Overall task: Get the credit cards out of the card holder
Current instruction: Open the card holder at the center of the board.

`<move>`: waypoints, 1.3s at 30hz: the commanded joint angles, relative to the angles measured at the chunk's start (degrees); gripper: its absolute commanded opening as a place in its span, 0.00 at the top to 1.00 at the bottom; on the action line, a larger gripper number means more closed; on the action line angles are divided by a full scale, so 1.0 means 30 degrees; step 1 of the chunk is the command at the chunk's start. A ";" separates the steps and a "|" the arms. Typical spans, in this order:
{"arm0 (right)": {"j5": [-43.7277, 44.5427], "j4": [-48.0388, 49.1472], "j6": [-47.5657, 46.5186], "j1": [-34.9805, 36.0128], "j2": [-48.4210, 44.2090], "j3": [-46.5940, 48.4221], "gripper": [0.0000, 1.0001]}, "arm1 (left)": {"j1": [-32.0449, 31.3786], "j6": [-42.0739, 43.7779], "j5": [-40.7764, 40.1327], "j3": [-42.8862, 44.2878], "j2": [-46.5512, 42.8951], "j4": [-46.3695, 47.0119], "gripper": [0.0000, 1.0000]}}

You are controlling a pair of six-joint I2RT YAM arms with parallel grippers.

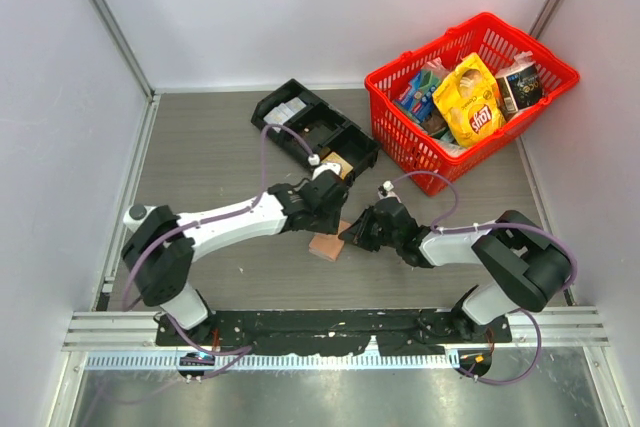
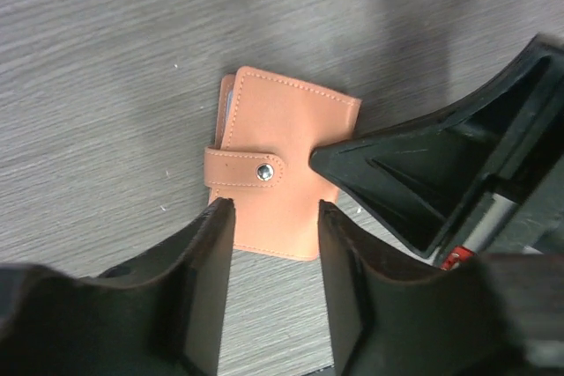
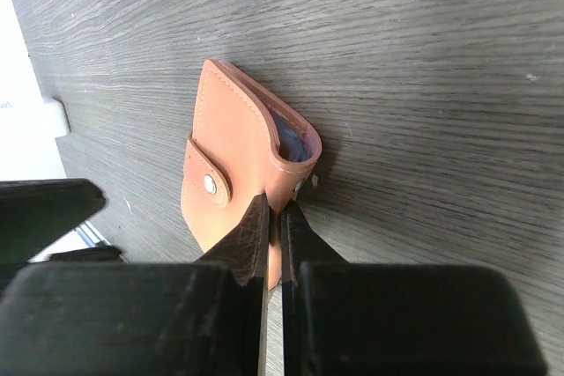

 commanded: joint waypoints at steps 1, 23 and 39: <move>-0.0043 -0.2883 -0.0996 0.0150 0.1072 -0.0818 0.99 | -0.0669 0.1315 -0.1534 0.1519 0.1851 -0.2148 0.56; -0.0161 -0.2766 -0.1025 0.0150 0.1452 -0.0672 0.99 | -0.1987 0.1785 -0.3582 0.3952 0.6541 -0.3786 0.56; -0.0278 -0.2590 -0.1055 0.0092 0.1365 -0.0818 0.99 | -0.1724 0.1813 -0.6016 0.3894 0.5431 -0.3731 1.00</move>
